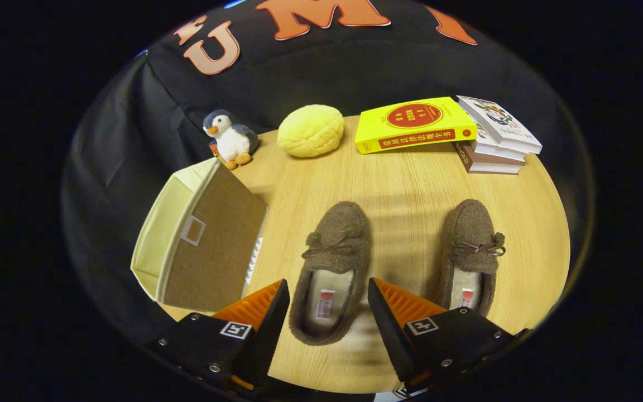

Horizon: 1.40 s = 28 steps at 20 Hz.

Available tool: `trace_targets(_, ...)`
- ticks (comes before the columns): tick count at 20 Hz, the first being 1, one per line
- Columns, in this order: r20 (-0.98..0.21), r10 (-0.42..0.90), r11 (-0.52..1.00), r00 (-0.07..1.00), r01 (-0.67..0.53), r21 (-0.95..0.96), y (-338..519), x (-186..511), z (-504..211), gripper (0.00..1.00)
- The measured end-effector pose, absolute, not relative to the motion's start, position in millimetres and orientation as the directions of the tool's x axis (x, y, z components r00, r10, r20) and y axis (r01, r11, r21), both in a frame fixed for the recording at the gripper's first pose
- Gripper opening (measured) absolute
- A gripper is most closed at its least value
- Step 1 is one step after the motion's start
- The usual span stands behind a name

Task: Open the storage box then place both shoes into the box .Put the left shoe in first, then the right shoe, with the right side of both shoes facing outward in a uniform manner.

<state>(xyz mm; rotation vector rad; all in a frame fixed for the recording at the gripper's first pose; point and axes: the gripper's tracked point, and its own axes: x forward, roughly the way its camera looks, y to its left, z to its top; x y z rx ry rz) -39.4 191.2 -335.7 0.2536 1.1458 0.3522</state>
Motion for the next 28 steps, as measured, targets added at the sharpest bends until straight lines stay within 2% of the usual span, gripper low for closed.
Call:
trace_targets(4, -0.864, 0.373, 0.928, 0.338, -0.135, 0.347, 187.6, -33.5, -369.9, 0.72)
trace_targets(10, -0.889, 0.307, 0.952, 0.34, -0.126, 0.28, 184.1, -18.6, -412.2, 0.57)
trace_targets(13, -0.886, 0.318, 0.948, 0.339, -0.095, 0.304, 193.1, -15.0, -422.3, 0.51)
trace_targets(17, -0.886, 0.335, 0.94, 0.321, -0.044, 0.339, 199.0, -12.2, -422.1, 0.33)
trace_targets(20, -0.894, 0.315, 0.946, 0.318, -0.027, 0.324, 195.5, -15.1, -419.0, 0.14)
trace_targets(22, -0.901, 0.324, 0.941, 0.289, -0.001, 0.338, 197.9, -19.6, -413.4, 0.05)
trace_targets(25, -0.887, 0.336, 0.937, 0.317, -0.02, 0.347, 204.7, -16.7, -388.4, 0.04)
trace_targets(28, -0.875, 0.349, 0.928, 0.336, 0.008, 0.373, 211.5, -14.4, -351.8, 0.04)
